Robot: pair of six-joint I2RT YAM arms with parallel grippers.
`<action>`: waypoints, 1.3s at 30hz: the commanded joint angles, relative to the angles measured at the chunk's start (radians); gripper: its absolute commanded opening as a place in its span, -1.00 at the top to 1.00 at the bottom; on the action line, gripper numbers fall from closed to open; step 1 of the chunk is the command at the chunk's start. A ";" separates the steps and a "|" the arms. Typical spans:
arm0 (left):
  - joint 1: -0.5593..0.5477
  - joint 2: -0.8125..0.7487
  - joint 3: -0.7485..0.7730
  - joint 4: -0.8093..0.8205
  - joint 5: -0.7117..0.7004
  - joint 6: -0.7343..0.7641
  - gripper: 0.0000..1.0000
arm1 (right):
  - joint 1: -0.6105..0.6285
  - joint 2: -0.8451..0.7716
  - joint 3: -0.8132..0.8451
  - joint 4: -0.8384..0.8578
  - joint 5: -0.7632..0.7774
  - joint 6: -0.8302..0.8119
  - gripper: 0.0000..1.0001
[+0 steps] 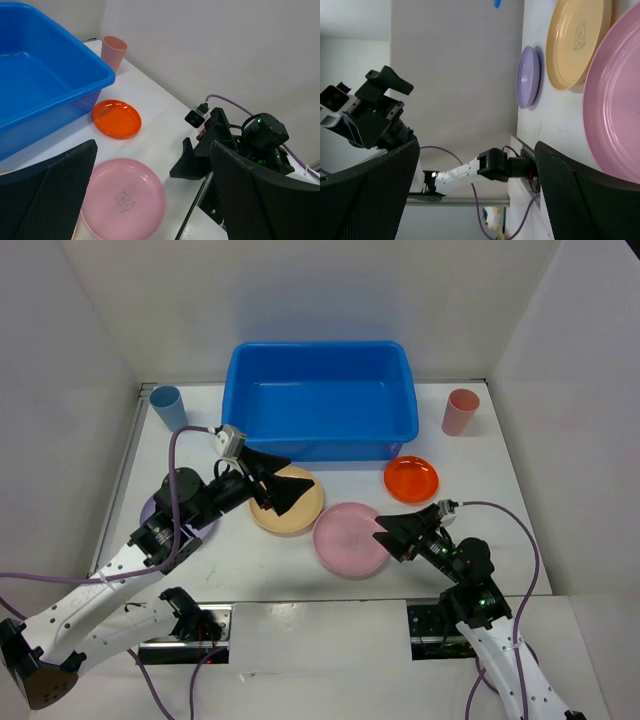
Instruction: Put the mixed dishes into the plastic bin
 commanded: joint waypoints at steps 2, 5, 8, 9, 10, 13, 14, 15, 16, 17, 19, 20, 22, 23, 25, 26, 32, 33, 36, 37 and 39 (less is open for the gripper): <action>-0.003 0.005 0.056 -0.001 -0.017 0.051 -1.00 | 0.003 -0.060 0.039 -0.038 -0.096 0.055 -1.00; -0.003 0.005 0.056 -0.021 -0.051 0.061 -1.00 | 0.003 -0.060 0.050 -0.046 -0.127 0.025 -1.00; -0.003 0.005 0.070 -0.040 -0.063 0.097 -1.00 | 0.003 -0.060 0.148 -0.110 -0.069 -0.101 -1.00; -0.003 0.005 0.079 -0.041 -0.063 0.124 -1.00 | 0.003 -0.060 0.183 -0.083 -0.052 -0.134 -1.00; -0.003 0.005 0.102 -0.063 -0.075 0.135 -1.00 | 0.003 -0.051 0.195 -0.056 -0.034 -0.135 -1.00; -0.003 0.005 0.134 -0.094 -0.094 0.196 -1.00 | 0.003 -0.021 0.226 0.104 0.098 -0.182 -0.89; -0.003 0.005 0.144 -0.105 -0.105 0.218 -1.00 | 0.003 -0.004 0.255 0.122 0.188 -0.207 -0.79; -0.003 0.005 0.144 -0.114 -0.105 0.235 -1.00 | 0.003 0.019 0.283 0.123 0.233 -0.293 -0.69; -0.003 0.015 0.157 -0.140 -0.117 0.267 -1.00 | 0.003 0.082 0.348 0.123 0.308 -0.353 -0.59; -0.003 0.015 0.157 -0.152 -0.117 0.282 -1.00 | 0.003 0.122 0.384 0.123 0.335 -0.404 -0.56; -0.003 0.024 0.171 -0.175 -0.117 0.304 -1.00 | 0.003 0.221 0.465 0.123 0.381 -0.551 -0.38; -0.003 0.034 0.171 -0.186 -0.131 0.316 -0.92 | 0.003 0.343 0.550 0.123 0.394 -0.601 -0.04; -0.003 0.034 0.171 -0.186 -0.157 0.316 -0.26 | 0.003 0.474 0.641 0.085 0.442 -0.717 0.49; -0.003 0.034 0.162 -0.177 -0.172 0.316 -0.02 | 0.003 0.536 0.712 0.068 0.471 -0.737 0.57; -0.003 0.034 0.153 -0.145 -0.223 0.316 0.69 | -0.012 0.688 0.757 0.035 0.557 -0.779 0.47; -0.003 0.034 0.153 -0.145 -0.239 0.328 0.90 | -0.026 0.731 0.792 0.021 0.583 -0.779 0.40; 0.032 0.115 0.260 -0.289 -0.244 0.367 1.00 | -0.422 1.035 0.850 -0.034 0.274 -0.767 -0.30; 0.046 0.126 0.260 -0.300 -0.231 0.367 0.97 | -0.484 1.065 0.850 -0.025 0.175 -0.767 -0.37; 0.081 0.126 0.237 -0.291 -0.172 0.347 0.08 | -0.570 1.157 0.837 -0.063 0.039 -0.808 -0.48; 0.094 0.126 0.237 -0.280 -0.125 0.335 -0.18 | -0.560 1.179 0.837 -0.086 0.065 -0.829 -0.48; 0.129 0.156 0.226 -0.280 -0.079 0.309 -0.32 | -0.511 1.188 0.837 -0.129 0.126 -0.865 -0.52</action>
